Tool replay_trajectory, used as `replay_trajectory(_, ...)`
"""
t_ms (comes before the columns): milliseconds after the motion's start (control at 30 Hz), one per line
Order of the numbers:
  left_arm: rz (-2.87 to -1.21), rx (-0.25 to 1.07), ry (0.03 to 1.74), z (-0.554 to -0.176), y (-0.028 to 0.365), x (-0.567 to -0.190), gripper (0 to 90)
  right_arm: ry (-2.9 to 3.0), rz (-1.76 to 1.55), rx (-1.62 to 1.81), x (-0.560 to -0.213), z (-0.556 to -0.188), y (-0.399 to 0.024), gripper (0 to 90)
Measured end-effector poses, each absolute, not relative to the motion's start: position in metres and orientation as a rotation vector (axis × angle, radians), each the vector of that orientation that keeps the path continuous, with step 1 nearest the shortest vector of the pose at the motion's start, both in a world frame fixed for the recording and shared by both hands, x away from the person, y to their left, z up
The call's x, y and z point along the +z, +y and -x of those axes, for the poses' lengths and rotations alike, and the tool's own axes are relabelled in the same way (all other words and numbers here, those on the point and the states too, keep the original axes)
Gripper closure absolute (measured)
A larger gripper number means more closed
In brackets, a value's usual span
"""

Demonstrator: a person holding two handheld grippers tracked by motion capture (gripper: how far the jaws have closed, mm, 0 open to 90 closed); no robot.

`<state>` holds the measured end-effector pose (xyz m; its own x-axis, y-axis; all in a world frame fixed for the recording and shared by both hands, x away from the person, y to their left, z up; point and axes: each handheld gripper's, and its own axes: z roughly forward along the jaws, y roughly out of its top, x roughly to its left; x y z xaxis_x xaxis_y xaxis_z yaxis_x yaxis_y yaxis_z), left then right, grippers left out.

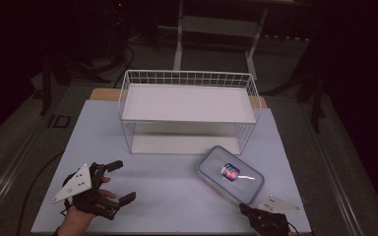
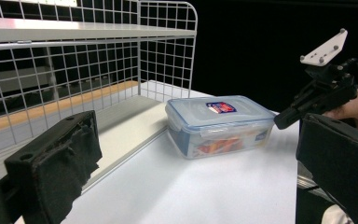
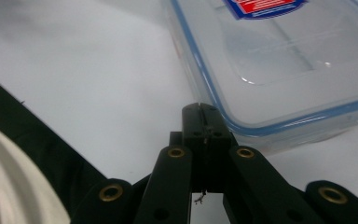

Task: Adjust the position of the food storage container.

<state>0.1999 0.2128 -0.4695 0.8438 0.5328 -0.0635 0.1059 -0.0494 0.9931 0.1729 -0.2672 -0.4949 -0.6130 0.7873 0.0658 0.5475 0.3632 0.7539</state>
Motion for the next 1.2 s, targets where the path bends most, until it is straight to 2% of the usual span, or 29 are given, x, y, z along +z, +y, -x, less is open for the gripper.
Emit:
replay_trajectory(367, -1.604, 0.373, 0.515, -0.200, 0.213, -0.470, 0.0, 2.259, -1.228, 1.079, -0.493, -0.177, -0.284, 90.0)
replay_trajectory(1033, -1.611, 0.373, 0.511, -0.200, 0.211, -0.470, 0.0, 2.080, -1.360, 1.008, -0.494, -0.211, -0.329, 90.0)
replay_trajectory(1200, -1.608, 0.367, 0.514, -0.201, 0.212, -0.471, 0.0, 2.019, -1.341, 1.064, -0.481, -0.217, -0.340, 90.0)
